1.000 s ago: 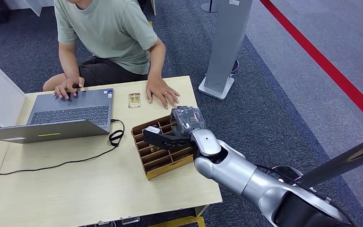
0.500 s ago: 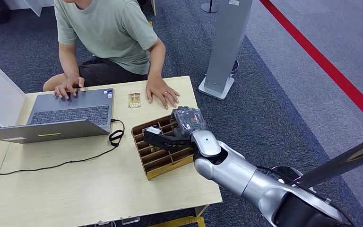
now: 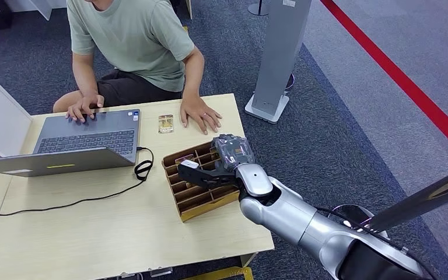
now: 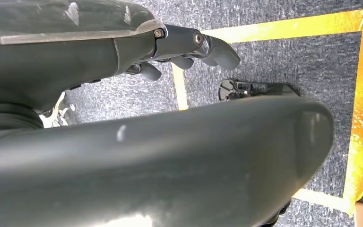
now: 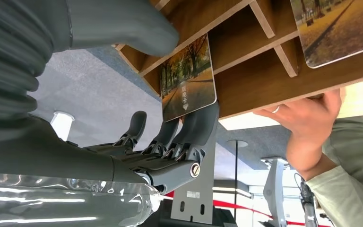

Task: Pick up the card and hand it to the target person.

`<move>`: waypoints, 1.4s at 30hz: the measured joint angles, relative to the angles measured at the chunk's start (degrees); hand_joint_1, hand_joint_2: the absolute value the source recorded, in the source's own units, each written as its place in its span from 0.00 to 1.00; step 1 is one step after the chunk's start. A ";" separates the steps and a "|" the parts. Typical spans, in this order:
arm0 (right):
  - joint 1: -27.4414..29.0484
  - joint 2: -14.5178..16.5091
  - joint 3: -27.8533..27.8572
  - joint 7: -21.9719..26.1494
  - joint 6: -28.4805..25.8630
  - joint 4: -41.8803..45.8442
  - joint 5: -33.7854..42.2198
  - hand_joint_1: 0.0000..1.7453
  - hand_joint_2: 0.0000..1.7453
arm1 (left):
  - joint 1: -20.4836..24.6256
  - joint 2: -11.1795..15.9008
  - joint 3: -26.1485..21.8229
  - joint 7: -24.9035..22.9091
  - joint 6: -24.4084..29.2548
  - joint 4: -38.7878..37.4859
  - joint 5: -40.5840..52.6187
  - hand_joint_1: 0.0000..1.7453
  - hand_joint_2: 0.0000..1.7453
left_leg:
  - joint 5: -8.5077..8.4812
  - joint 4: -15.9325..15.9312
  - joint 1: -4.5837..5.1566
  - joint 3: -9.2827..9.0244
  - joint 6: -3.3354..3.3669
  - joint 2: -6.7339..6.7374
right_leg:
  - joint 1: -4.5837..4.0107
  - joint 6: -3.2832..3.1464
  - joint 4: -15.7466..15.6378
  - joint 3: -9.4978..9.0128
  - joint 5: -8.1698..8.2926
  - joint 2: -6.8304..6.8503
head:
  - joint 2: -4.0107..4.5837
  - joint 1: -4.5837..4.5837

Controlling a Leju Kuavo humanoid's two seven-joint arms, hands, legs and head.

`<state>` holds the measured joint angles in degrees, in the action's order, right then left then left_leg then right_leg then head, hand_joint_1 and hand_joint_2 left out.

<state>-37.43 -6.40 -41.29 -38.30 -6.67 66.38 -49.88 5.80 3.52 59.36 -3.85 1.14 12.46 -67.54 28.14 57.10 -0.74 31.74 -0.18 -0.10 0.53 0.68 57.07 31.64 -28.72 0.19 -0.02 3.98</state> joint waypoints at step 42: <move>-8.93 0.90 -0.43 4.53 0.04 6.66 -0.97 0.93 1.00 | 0.02 -0.24 1.03 1.72 0.20 0.00 1.32 0.00 0.00 | -0.01 0.00 0.00 -0.01 -0.01 0.00 | 0.00 0.00 0.03 -0.02 0.01 0.00 | 0.00 -0.02</move>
<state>-46.36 -5.50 -41.72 -33.78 -6.63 73.04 -50.85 5.82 3.28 60.39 -2.13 1.34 12.46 -66.22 28.13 57.10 -0.74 31.73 -0.18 -0.09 0.53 0.68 57.10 31.63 -28.71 0.19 -0.02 3.96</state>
